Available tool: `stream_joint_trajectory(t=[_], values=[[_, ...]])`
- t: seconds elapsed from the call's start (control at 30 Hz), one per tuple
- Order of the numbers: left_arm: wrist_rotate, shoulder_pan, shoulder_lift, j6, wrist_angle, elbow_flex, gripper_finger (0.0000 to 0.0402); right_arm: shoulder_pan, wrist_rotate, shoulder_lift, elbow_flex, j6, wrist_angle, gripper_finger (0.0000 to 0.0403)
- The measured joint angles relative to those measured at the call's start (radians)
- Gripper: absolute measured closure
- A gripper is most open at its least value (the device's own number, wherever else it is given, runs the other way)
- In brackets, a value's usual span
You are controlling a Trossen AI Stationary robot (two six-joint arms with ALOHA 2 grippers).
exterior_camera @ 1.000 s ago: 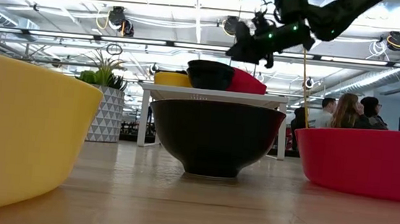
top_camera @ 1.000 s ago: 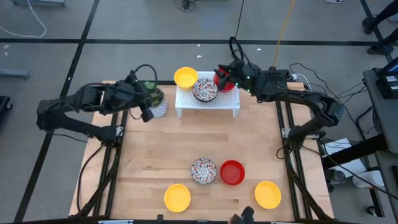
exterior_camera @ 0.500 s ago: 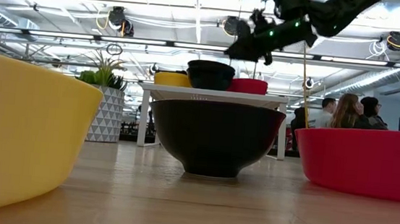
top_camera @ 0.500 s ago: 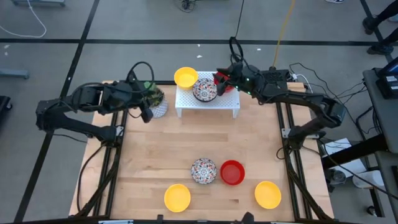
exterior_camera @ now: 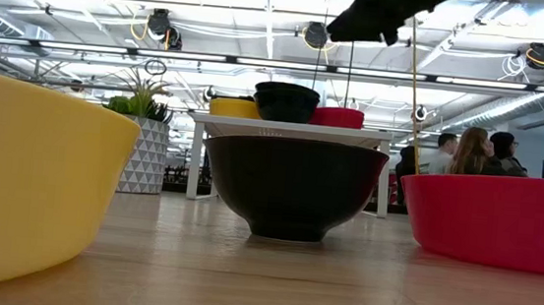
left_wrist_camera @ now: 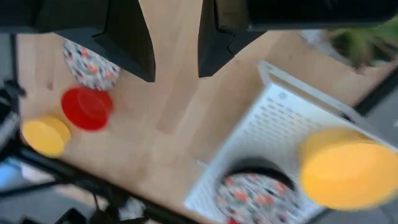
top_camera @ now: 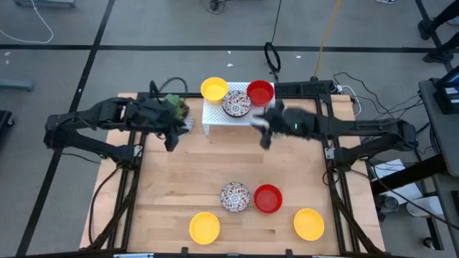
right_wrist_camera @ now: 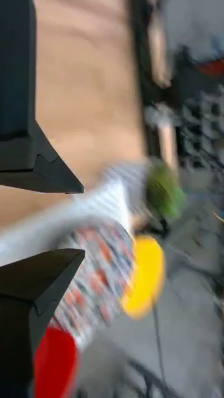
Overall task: Pick & Place Mini bowls
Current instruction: Stack the yellow bowl on top of the yellow bowl on the shelf
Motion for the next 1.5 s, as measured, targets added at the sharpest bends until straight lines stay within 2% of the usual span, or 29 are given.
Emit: stream_joint_trajectory(t=[0.3, 0.43, 0.57, 0.8, 1.03, 1.2, 1.37, 1.5], values=[[0.022, -0.126, 0.149, -0.063, -0.018, -0.007, 0.0279, 0.306, 0.183, 0.013, -0.001, 0.149, -0.188, 0.0261], [0.105, -0.195, 0.23, -0.119, -0.028, -0.036, 0.0279, 0.385, 0.189, 0.011, -0.001, 0.212, -0.2, 0.0261], [0.185, -0.279, 0.313, -0.204, -0.022, -0.071, 0.0279, 0.441, 0.255, 0.012, -0.001, 0.219, -0.2, 0.0261], [0.228, -0.432, 0.485, -0.36, -0.005, -0.084, 0.0279, 0.462, 0.263, 0.012, -0.031, 0.218, -0.199, 0.0261], [0.284, -0.521, 0.622, -0.46, 0.071, -0.084, 0.0263, 0.461, 0.262, 0.012, -0.107, 0.217, -0.16, 0.0261], [0.338, -0.555, 0.689, -0.491, 0.162, -0.084, 0.0227, 0.461, 0.259, 0.012, -0.155, 0.216, -0.104, 0.0261], [0.317, -0.563, 0.722, -0.49, 0.207, -0.084, 0.0195, 0.46, 0.258, 0.012, -0.162, 0.215, -0.078, 0.0261], [0.295, -0.563, 0.749, -0.482, 0.238, -0.084, 0.0186, 0.46, 0.258, 0.012, -0.162, 0.213, -0.071, 0.0261]])
